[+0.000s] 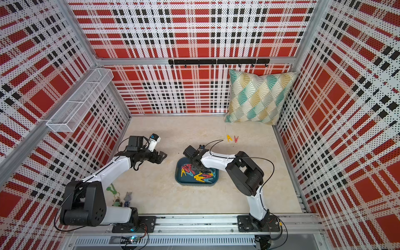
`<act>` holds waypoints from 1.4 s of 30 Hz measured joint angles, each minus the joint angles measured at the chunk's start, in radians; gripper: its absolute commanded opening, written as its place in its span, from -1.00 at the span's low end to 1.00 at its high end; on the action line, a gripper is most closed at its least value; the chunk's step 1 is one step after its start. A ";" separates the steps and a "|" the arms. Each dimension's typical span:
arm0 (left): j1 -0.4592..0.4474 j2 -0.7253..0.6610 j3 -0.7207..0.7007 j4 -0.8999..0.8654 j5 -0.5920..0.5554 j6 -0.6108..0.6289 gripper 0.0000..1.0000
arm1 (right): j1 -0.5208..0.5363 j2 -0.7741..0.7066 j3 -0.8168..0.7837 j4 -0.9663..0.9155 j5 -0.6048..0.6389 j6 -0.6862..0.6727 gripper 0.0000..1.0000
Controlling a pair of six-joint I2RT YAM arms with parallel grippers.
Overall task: Take the clothespins out of the storage box
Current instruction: Pick up the clothespin from the storage box.
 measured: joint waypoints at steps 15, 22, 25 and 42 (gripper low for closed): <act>0.006 -0.002 0.000 0.000 0.011 0.000 0.85 | 0.000 -0.007 -0.013 -0.003 0.023 0.000 -0.40; 0.006 -0.002 0.000 0.000 0.011 0.000 0.85 | 0.000 -0.013 -0.013 -0.010 0.023 -0.014 -0.56; 0.006 -0.002 0.000 0.000 0.011 0.000 0.85 | 0.000 -0.019 -0.013 -0.018 0.016 -0.029 -0.63; 0.006 -0.002 0.000 0.000 0.010 0.000 0.85 | 0.000 -0.180 -0.021 -0.031 0.004 -0.112 -0.71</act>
